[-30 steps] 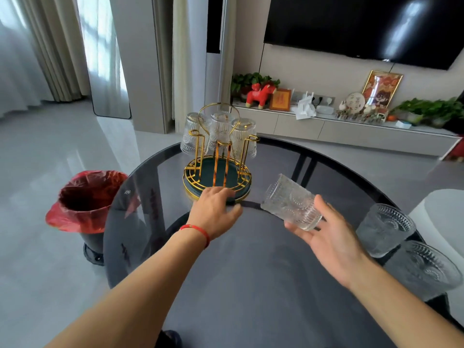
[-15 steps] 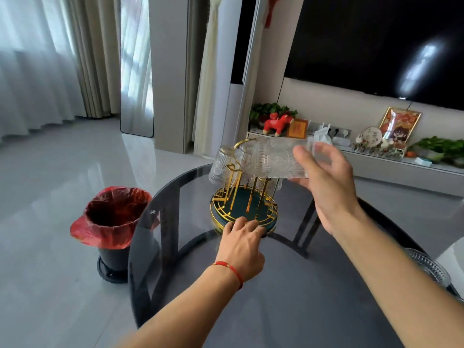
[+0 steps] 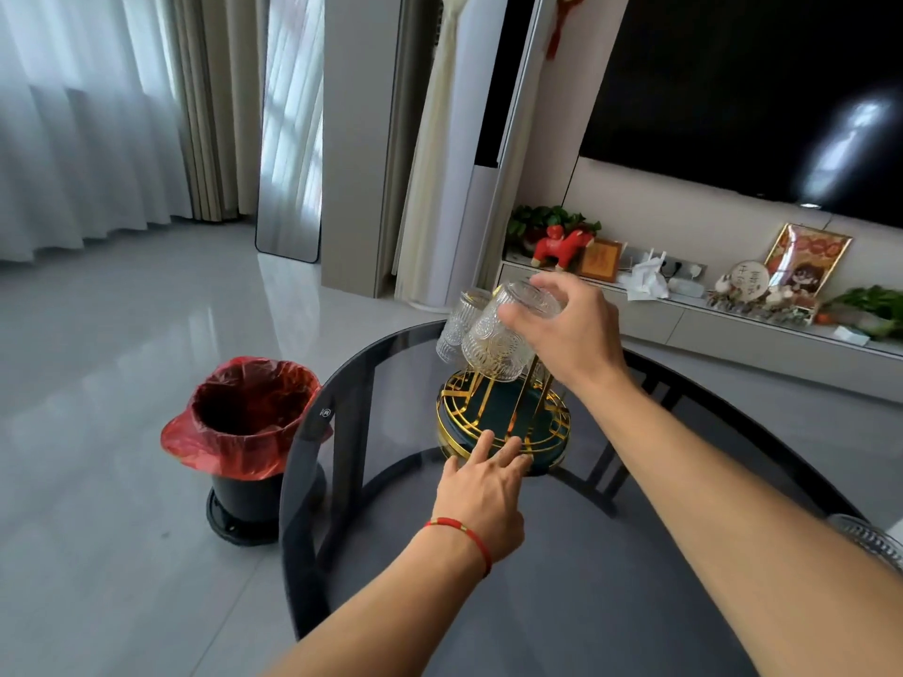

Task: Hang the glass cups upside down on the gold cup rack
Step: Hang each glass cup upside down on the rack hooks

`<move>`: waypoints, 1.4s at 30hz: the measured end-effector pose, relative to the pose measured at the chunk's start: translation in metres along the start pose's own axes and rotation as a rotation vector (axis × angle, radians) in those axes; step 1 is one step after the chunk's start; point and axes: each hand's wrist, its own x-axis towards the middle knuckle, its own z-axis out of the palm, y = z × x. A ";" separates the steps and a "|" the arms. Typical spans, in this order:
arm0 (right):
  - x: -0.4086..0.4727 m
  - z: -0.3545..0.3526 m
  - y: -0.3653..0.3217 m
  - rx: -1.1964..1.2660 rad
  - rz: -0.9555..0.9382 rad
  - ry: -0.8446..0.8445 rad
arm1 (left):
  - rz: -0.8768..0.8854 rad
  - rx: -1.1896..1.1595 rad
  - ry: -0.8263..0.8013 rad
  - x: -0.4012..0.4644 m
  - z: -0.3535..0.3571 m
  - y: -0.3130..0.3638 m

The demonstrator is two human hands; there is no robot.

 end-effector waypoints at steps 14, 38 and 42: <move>-0.005 0.030 0.012 -0.209 0.006 -0.245 | -0.012 -0.024 0.024 -0.002 -0.007 -0.002; -0.160 -0.114 0.122 -0.384 0.001 0.019 | -0.042 -0.741 0.111 -0.010 -0.009 0.067; -0.179 -0.151 0.155 -0.598 0.152 -0.016 | -0.064 -0.932 -0.031 -0.014 -0.004 0.080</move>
